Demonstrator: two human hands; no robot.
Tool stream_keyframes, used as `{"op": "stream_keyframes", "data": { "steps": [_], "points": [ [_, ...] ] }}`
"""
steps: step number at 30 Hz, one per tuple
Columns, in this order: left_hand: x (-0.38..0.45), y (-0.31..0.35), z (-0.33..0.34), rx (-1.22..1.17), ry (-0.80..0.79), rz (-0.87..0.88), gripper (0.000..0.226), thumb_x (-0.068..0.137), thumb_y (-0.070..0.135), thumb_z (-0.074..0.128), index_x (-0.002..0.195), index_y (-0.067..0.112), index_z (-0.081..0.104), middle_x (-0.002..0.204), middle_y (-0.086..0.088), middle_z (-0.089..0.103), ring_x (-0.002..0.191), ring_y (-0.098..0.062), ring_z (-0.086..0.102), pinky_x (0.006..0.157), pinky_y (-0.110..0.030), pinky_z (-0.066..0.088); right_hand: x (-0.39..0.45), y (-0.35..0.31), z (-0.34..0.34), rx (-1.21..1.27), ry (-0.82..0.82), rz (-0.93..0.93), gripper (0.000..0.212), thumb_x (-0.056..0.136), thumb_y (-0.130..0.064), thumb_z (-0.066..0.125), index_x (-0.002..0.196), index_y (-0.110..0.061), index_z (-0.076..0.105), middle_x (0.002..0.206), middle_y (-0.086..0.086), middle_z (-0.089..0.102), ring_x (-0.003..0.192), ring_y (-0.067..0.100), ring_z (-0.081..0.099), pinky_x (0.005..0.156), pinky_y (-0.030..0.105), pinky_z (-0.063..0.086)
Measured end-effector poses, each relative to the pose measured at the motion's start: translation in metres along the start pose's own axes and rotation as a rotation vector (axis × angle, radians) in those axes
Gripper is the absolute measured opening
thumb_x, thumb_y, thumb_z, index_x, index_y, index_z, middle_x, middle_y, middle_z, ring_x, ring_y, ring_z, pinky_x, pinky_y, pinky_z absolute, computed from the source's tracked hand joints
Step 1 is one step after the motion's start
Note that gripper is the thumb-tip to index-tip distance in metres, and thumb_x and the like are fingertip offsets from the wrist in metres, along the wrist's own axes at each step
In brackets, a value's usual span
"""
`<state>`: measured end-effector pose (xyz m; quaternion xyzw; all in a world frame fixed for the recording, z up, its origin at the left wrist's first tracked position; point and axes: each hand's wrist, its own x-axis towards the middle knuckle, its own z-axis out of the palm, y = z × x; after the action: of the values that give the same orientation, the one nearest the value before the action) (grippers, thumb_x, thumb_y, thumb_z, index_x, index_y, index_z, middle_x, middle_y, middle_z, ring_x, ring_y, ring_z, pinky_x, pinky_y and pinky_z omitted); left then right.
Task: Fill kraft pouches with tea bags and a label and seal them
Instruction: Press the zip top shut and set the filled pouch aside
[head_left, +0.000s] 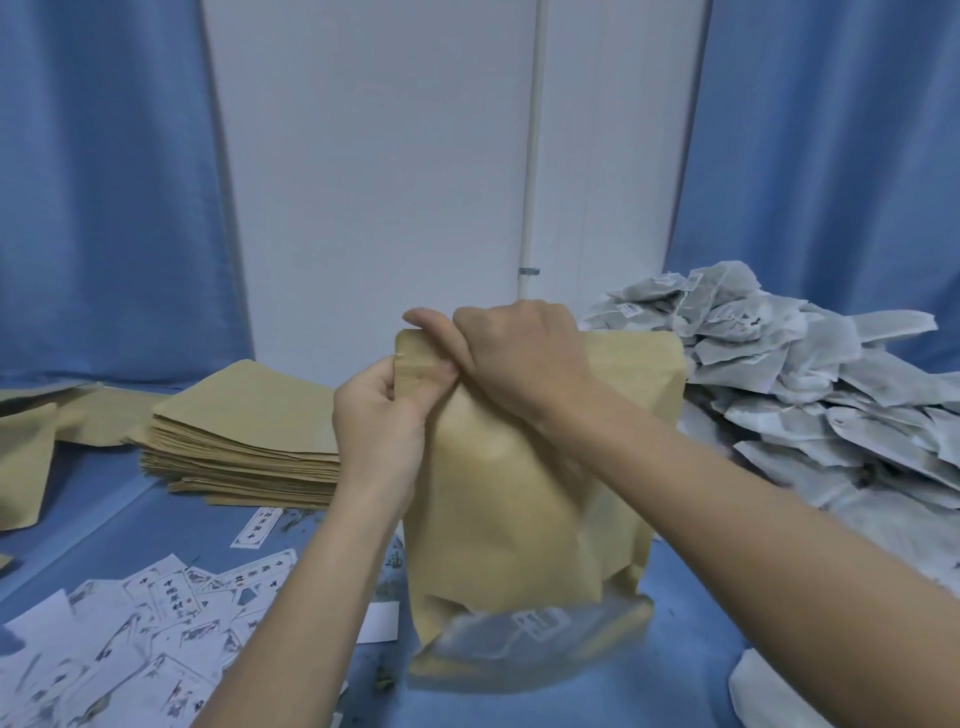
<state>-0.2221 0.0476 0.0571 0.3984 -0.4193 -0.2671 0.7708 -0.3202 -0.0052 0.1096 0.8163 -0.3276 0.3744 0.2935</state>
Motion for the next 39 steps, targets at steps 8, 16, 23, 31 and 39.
{"op": "stream_keyframes", "data": {
  "steps": [8, 16, 23, 31, 39],
  "points": [
    [0.002, 0.007, -0.012, 0.012, 0.032, 0.029, 0.008, 0.074, 0.012, 0.077, 0.069, 0.014, 0.072, 0.069, 0.001, 0.072, 0.066, -0.012, 0.064, 0.062, -0.021, 0.052, -0.015, 0.053, -0.011, -0.017, -0.044, 0.166, 0.064, 0.093, -0.059, 0.029, 0.052, -0.013, 0.048, 0.045, 0.005, 0.04, 0.064, 0.033, 0.053, 0.057, 0.032, 0.025],
    [0.007, -0.001, -0.017, 0.007, 0.027, 0.08, 0.012, 0.074, 0.018, 0.077, 0.064, 0.018, 0.071, 0.068, 0.004, 0.071, 0.067, -0.011, 0.061, 0.063, -0.022, 0.049, -0.031, 0.078, -0.009, 0.12, 0.046, 0.432, 0.067, 0.096, -0.051, 0.03, 0.041, -0.014, 0.026, 0.041, 0.002, 0.034, 0.059, 0.034, 0.051, 0.058, 0.033, 0.029],
    [-0.009, -0.04, -0.055, 0.186, -0.463, -0.307, 0.074, 0.036, 0.047, 0.09, 0.1, 0.018, 0.069, 0.097, 0.0, 0.074, 0.09, -0.016, 0.071, 0.065, -0.02, 0.054, -0.041, 0.082, 0.005, 0.633, 0.399, 0.81, 0.053, 0.095, -0.052, 0.036, 0.054, -0.025, 0.056, 0.053, -0.016, 0.057, 0.06, -0.002, 0.053, 0.068, 0.019, 0.036],
    [0.0, -0.053, -0.053, -0.043, -0.218, -0.389, 0.055, 0.057, 0.032, 0.084, 0.107, 0.013, 0.068, 0.102, -0.004, 0.073, 0.091, -0.018, 0.071, 0.063, -0.021, 0.055, -0.136, 0.081, 0.041, 1.467, -0.522, 0.79, 0.03, 0.071, -0.048, 0.071, 0.09, -0.025, 0.072, 0.089, 0.001, 0.071, 0.078, 0.015, 0.066, 0.067, 0.029, 0.051],
    [0.006, -0.041, -0.077, -0.488, -0.372, -0.636, 0.069, 0.082, 0.062, 0.049, 0.125, 0.01, 0.062, 0.128, -0.012, 0.061, 0.115, -0.029, 0.06, 0.088, -0.039, 0.053, -0.144, 0.051, 0.061, 1.783, -0.364, 1.124, 0.036, 0.078, -0.029, 0.068, 0.108, -0.01, 0.067, 0.103, 0.015, 0.069, 0.089, 0.031, 0.066, 0.076, 0.043, 0.056]
  ]
}}
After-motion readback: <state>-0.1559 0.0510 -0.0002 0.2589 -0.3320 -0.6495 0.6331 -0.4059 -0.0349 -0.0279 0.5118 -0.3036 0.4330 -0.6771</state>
